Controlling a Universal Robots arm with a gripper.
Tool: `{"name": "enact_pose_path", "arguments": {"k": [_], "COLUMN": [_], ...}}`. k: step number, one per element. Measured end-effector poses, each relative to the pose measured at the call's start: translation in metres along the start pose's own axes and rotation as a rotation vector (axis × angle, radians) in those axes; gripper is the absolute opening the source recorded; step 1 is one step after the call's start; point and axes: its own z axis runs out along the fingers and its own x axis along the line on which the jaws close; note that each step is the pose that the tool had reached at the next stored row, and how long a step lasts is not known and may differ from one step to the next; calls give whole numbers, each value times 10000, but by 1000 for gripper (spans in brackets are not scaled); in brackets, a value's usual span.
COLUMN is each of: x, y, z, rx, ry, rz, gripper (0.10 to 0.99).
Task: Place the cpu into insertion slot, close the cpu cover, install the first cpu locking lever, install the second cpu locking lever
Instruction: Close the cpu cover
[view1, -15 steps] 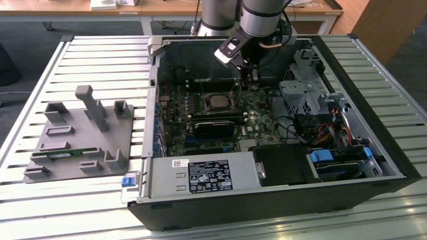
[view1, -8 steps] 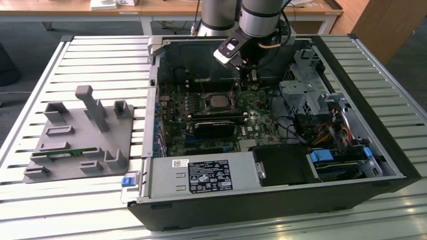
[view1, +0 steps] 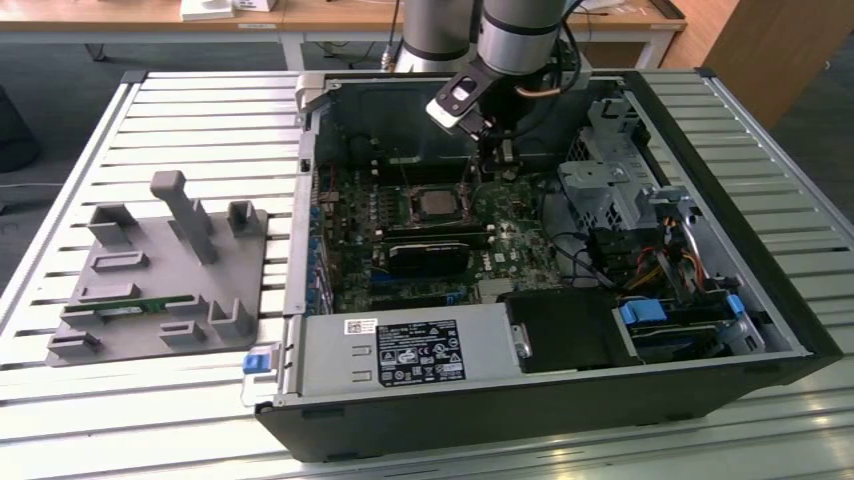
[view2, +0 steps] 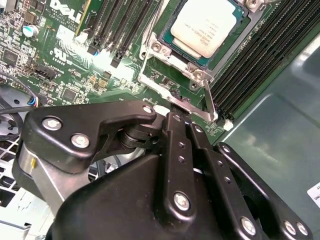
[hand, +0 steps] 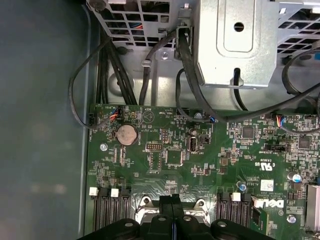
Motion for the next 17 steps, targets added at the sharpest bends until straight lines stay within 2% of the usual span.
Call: {"name": "enact_pose_path", "arguments": {"k": [17], "x": [1], "y": [-27], "z": [9], "rx": [-1], "ry": [0], "rz": [0], "gripper": [106]}}
